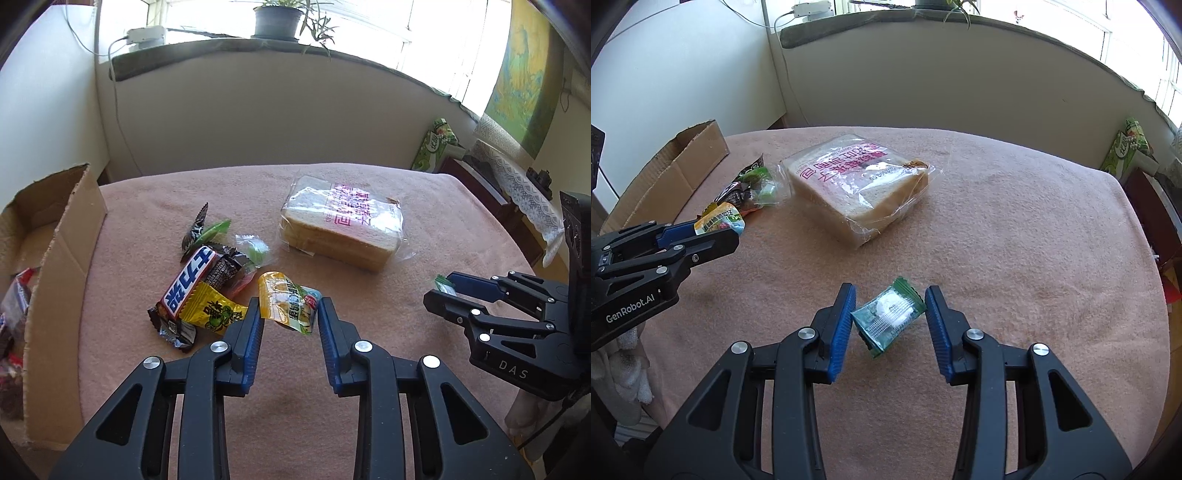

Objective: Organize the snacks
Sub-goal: 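Close right tool on the green mint packet while left tool closes on the yellow jelly cup, then carry the mint packet and jelly cup with both tools over the cardboard box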

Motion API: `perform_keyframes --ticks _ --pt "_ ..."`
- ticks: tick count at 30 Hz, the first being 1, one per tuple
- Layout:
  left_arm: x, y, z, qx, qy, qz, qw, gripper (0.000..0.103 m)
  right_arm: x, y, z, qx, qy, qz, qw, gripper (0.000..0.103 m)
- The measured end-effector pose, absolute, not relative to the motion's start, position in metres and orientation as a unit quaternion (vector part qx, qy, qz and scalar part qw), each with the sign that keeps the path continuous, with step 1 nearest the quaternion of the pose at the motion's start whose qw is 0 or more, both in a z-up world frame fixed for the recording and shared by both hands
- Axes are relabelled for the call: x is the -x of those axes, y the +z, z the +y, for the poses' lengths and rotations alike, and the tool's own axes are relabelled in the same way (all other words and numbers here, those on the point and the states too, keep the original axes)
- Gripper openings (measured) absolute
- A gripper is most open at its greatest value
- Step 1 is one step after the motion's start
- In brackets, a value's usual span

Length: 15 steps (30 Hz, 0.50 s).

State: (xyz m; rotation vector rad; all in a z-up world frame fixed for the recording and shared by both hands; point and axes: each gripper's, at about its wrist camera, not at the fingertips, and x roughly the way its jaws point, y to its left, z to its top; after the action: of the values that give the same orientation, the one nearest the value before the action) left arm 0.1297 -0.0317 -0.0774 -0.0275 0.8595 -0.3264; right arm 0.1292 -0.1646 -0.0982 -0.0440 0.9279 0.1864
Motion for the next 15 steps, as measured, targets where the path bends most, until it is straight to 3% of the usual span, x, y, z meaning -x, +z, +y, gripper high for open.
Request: perform_keyframes --ticks 15 --pt "-0.111 -0.06 0.005 0.041 -0.129 0.392 0.91 0.021 -0.123 -0.073 -0.126 0.034 0.115 0.421 0.899 0.041"
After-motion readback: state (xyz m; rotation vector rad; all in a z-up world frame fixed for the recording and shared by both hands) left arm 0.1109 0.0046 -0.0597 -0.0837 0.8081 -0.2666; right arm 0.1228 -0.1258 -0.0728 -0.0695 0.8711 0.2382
